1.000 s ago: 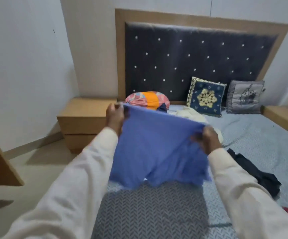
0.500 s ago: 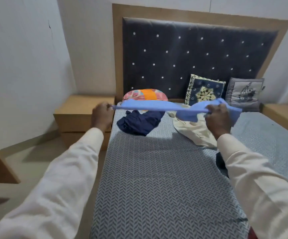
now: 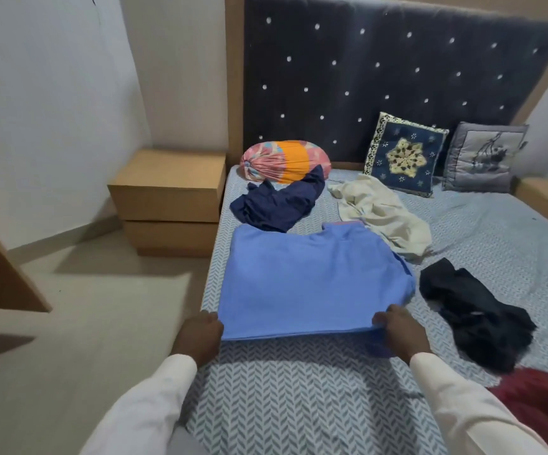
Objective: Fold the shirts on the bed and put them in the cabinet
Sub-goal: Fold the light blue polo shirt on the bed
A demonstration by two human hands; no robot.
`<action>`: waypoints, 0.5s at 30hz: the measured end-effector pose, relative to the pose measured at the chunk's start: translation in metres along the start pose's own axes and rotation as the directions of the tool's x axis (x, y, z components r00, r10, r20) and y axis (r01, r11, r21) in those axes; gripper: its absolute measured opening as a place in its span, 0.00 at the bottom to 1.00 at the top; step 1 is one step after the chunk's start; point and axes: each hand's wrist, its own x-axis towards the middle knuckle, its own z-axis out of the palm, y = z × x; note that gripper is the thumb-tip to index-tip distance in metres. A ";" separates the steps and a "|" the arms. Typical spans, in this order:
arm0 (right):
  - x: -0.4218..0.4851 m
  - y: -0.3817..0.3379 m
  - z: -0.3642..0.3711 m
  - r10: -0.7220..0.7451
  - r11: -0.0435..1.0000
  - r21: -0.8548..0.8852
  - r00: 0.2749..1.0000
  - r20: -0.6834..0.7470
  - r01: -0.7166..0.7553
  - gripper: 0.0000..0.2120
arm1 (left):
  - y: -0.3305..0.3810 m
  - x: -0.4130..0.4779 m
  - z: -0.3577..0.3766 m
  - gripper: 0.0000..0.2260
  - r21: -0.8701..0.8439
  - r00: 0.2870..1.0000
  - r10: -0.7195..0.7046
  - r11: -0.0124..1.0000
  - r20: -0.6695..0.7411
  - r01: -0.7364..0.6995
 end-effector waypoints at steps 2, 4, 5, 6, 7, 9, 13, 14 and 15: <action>-0.010 -0.003 0.007 -0.056 0.998 -0.037 0.998 0.033 0.057 0.14 | -0.003 -0.014 0.011 0.09 0.065 0.995 0.025 0.997 0.095 -0.031; -0.021 -0.003 0.013 -0.067 0.996 -0.055 0.998 0.013 0.068 0.14 | -0.001 -0.029 0.018 0.11 -0.005 0.995 0.020 1.000 0.095 -0.019; -0.024 -0.001 0.016 -0.053 0.996 -0.069 0.998 -0.024 0.051 0.14 | 0.000 -0.034 0.022 0.14 -0.012 0.998 0.005 1.000 0.062 -0.004; -0.028 0.002 0.018 -0.022 0.996 -0.091 0.997 -0.072 0.015 0.13 | 0.001 -0.037 0.028 0.14 -0.014 0.996 -0.010 1.000 0.083 0.011; -0.032 0.005 0.020 0.022 0.994 -0.105 0.992 -0.124 -0.036 0.13 | 0.002 -0.041 0.035 0.13 -0.014 0.995 -0.010 1.000 0.100 0.011; -0.041 0.011 0.024 0.076 0.993 -0.071 0.963 -0.258 -0.098 0.14 | 0.007 -0.050 0.040 0.15 -0.025 0.995 0.029 0.999 0.094 -0.026; -0.064 0.017 0.027 0.057 0.993 0.119 0.876 -0.480 0.001 0.14 | 0.013 -0.063 0.041 0.18 -0.053 0.998 0.049 0.997 0.034 -0.047; -0.067 0.014 0.027 0.098 0.978 0.210 0.860 -0.501 0.011 0.12 | 0.012 -0.065 0.039 0.18 -0.065 0.999 0.048 0.997 0.017 -0.047; -0.071 0.013 0.027 0.189 0.936 0.352 0.841 -0.507 0.002 0.10 | 0.012 -0.068 0.037 0.18 -0.080 0.999 0.039 0.996 0.001 -0.038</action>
